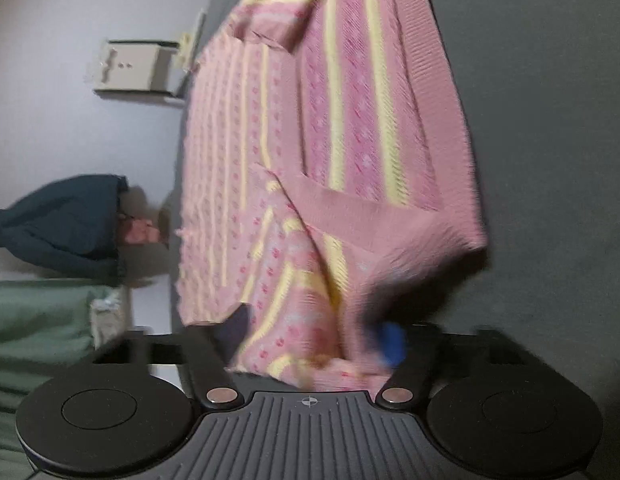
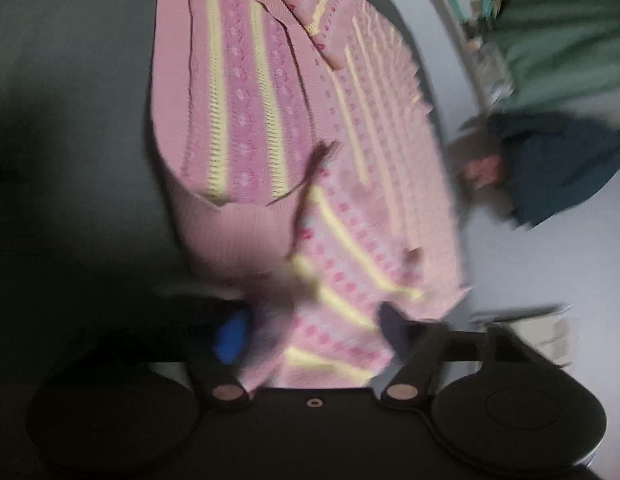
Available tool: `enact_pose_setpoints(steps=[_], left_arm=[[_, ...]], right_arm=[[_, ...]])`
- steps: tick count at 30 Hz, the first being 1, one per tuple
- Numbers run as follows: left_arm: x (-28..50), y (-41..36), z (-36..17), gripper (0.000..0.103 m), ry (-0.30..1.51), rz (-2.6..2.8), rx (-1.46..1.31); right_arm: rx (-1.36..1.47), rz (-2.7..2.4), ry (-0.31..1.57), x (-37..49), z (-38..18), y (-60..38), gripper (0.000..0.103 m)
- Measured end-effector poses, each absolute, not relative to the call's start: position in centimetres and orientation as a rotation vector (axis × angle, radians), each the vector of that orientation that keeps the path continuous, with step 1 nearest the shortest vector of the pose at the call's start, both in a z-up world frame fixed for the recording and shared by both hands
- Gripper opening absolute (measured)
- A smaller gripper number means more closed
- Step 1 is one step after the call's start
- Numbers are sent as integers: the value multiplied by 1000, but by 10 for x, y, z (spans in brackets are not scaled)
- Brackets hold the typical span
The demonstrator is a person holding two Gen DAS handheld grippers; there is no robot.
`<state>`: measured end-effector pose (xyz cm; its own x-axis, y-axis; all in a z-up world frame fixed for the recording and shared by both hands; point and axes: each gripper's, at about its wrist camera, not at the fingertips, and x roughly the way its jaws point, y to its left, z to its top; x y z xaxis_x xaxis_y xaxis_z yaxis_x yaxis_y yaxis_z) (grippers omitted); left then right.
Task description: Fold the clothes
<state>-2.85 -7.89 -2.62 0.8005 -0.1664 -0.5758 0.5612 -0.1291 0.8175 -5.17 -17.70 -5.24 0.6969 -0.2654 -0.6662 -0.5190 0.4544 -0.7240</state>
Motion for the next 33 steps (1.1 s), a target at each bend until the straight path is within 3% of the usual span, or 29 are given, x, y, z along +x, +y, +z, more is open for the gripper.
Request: enact_pose_setpoints(steps=[3,5,7,17,27,32,33], left_arm=[[-26,-76,-27,30,376,-675,1575],[-22,-72,-28,17,406,-703,1561],[-23,-70,-26,11,419,-713,1554],[-42,-58,17,10,369,-778,1571],[-84,-40,59,2,368,-825,1531],[-73,-41,37,6,420,-748,1563],[-75,-41,31,14,404,-746,1584]], right_arm=[[-1104,211,828,-55,-52,-181,39],[-1128,223,830,-56,-55,-180,11],[-1133,230,815,-59,-52,-180,10],[-1244,308,703,-83,-16,-182,9],[-1266,383,667,-116,22,-174,7],[-1268,367,733,-98,4,-172,7],[-1264,371,755,-94,-1,-172,7]])
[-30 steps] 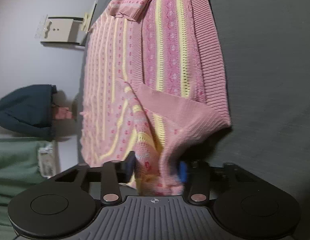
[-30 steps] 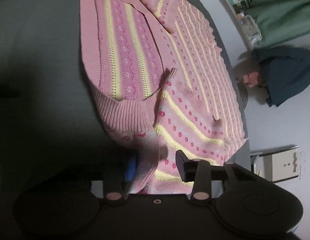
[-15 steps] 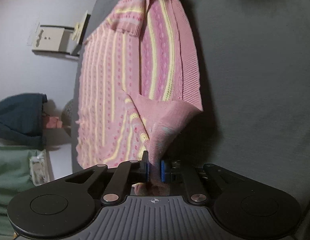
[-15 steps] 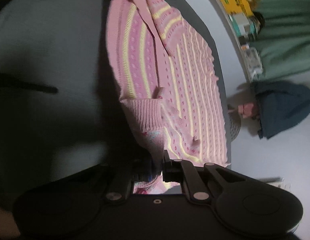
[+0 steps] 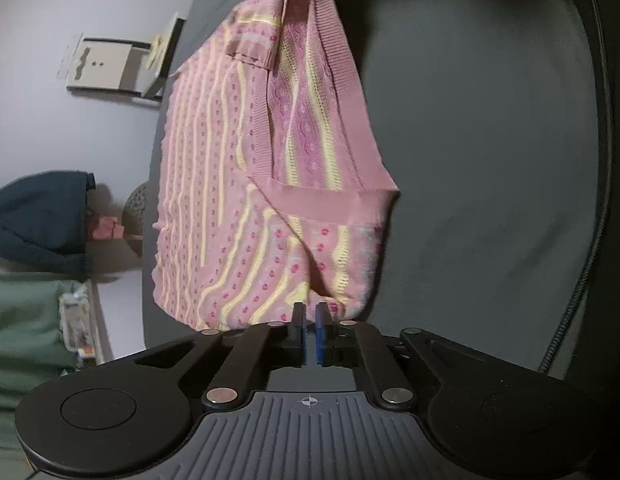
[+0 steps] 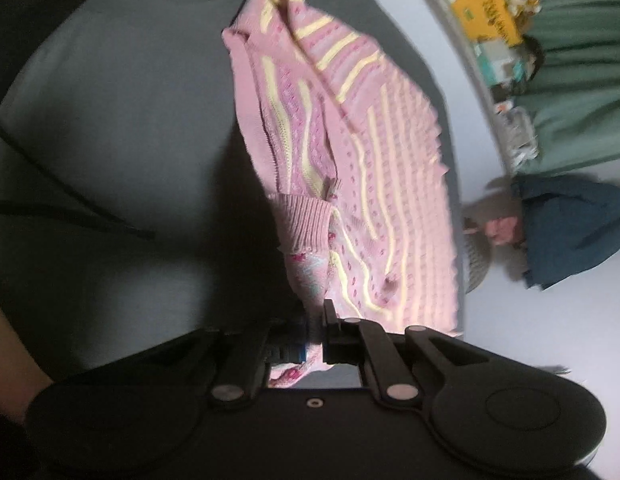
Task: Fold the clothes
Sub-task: 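Grasp the folded sweater hem with the left gripper and lift it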
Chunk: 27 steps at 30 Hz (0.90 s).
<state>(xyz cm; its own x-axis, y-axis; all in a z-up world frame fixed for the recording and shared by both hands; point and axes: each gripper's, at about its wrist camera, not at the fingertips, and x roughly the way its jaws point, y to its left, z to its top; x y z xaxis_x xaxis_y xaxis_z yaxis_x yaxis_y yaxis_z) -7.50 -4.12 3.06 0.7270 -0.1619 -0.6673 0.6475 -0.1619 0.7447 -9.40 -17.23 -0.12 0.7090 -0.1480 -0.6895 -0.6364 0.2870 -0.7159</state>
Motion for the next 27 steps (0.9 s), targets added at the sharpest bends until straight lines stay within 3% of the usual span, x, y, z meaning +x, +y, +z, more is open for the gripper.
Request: enact_pose_setpoints(steps=[2,3,4,6,10,16,23,27], left_arm=[[-75,-42,18,48,383,-738,1625],[-75,-42,13,86,373,-730,1642],[-77,-42,10,103,346,-723,1644],[-77,-42,9,103,299,-731,1631],[-69,-51,0,103,318,-734,1648],[-66,-68,-23,103,244,-731,1785],[-56,-96,-21,103,252,-677,1665],[-56,-89,-28,103,200,-670,1752]], right_arm=[[-1261,377,798,-87,-11,-172,7],[-1261,377,818,-84,-15,-172,8],[-1251,375,829,-82,-18,-172,8],[-1223,368,852,-80,-22,-171,12],[-1174,348,873,-79,-26,-171,49],[-1137,366,890,-82,-40,-163,52],[-1114,309,807,-83,-46,-149,54],[-1192,266,801,-86,-52,-156,58]])
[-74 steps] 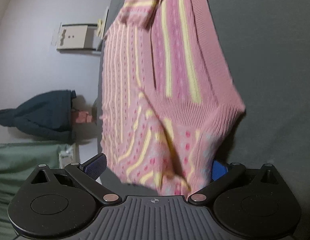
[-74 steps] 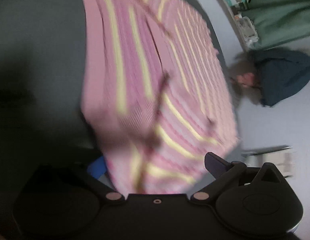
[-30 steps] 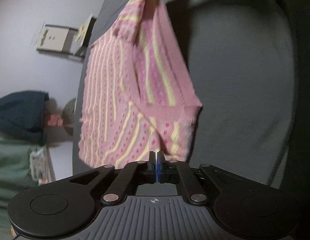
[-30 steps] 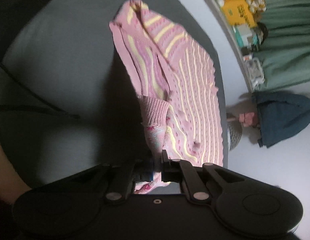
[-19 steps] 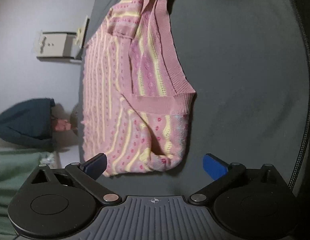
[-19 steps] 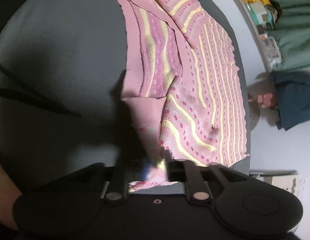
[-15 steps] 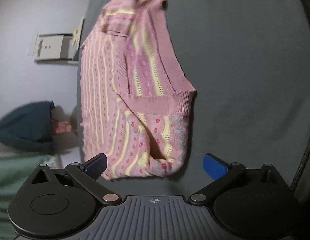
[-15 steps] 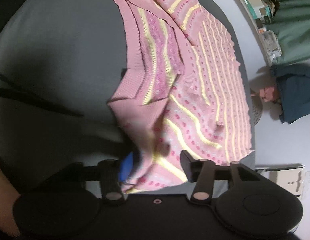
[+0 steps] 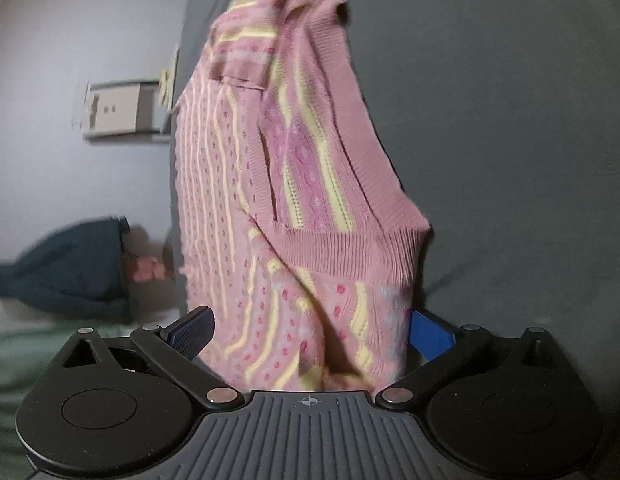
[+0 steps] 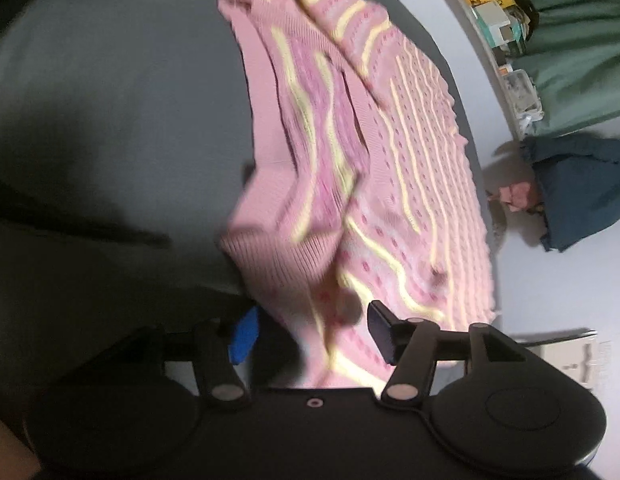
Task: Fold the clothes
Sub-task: 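Grasp the folded sweater hem with the left gripper and lift it, then grasp the sweater hem with the left gripper while the right gripper grasps beside it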
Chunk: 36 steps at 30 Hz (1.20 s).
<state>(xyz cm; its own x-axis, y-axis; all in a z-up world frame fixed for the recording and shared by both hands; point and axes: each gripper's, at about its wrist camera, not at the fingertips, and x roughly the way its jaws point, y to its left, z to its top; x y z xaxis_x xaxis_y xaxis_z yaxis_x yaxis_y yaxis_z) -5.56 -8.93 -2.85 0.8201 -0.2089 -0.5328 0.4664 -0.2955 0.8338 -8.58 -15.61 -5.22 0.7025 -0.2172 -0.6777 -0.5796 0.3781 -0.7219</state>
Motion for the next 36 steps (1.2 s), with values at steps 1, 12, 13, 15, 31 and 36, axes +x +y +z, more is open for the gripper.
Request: enact_pose_setpoints(steps=[1,12,13,15,31,36], left_arm=[[-53,-86,-33,103,195,-647,1800],[-21,-101,-37,64,217,-578,1738],[-18,-100,-40,44,235,-586,1750],[-12,-99,-46,34,271,-601,1771],[-20,-75,43,8,200,-595,1614],[-27,-72,75,8,147,-622,1639]], right_arm=[[-1200,245,810,-85,-53,-161,58],[-1303,171,710,-75,-70,-152,53],[-1312,159,713,-74,-72,-154,44],[-1303,156,732,-71,-73,-159,29],[-1286,209,558,-92,1,-174,9],[-1340,245,534,-100,23,-179,9]])
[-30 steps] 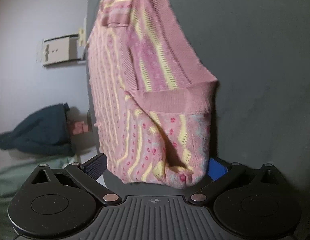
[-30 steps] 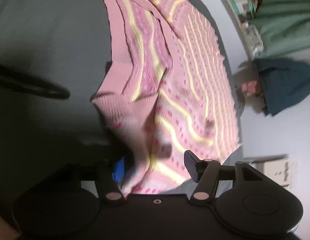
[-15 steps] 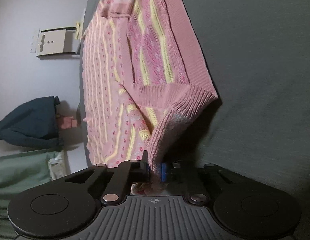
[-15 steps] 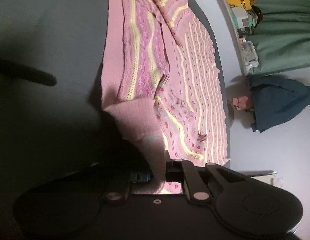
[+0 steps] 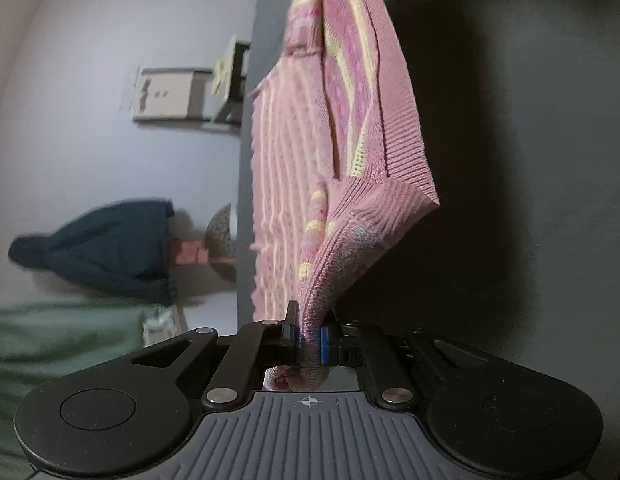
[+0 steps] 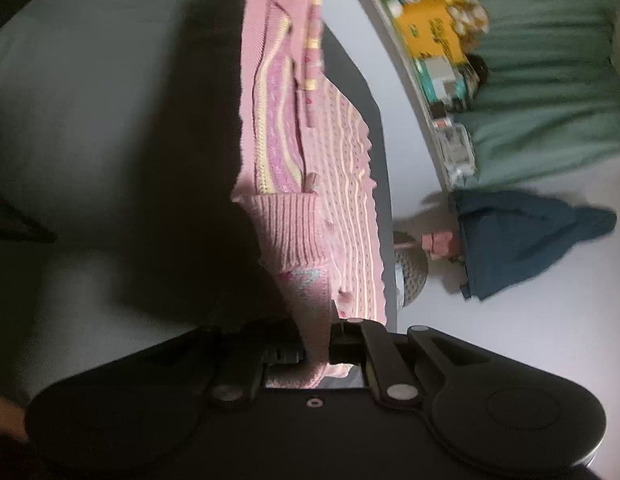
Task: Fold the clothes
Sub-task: 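Grasp the sweater hem with the left gripper while the right gripper grasps beside it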
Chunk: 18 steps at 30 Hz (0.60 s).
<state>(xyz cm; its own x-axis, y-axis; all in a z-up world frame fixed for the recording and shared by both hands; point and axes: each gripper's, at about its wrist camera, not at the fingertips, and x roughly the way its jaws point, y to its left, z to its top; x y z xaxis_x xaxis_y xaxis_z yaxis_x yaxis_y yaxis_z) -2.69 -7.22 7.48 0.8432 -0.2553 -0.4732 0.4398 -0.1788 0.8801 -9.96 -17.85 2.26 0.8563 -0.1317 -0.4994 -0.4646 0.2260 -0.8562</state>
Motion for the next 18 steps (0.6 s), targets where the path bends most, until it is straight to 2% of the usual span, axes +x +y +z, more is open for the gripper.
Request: enact_pose_setpoints(steps=[5,10,14,18], left_arm=[[-56,-65,91,8,111,-665,1685],[-95,-54,113,8,209,-752,1605],[-122,-54,109,8,260,-849,1588],[-102,-54,97,8,275,-854,1580]], right_arm=[[-1373,310,541,-124,38,-177,9],[-1297,415,646,-167,52,-172,9],[-1205,511,749,-182,55,-166,9],[-1129,526,812,-158,50,-171,9]])
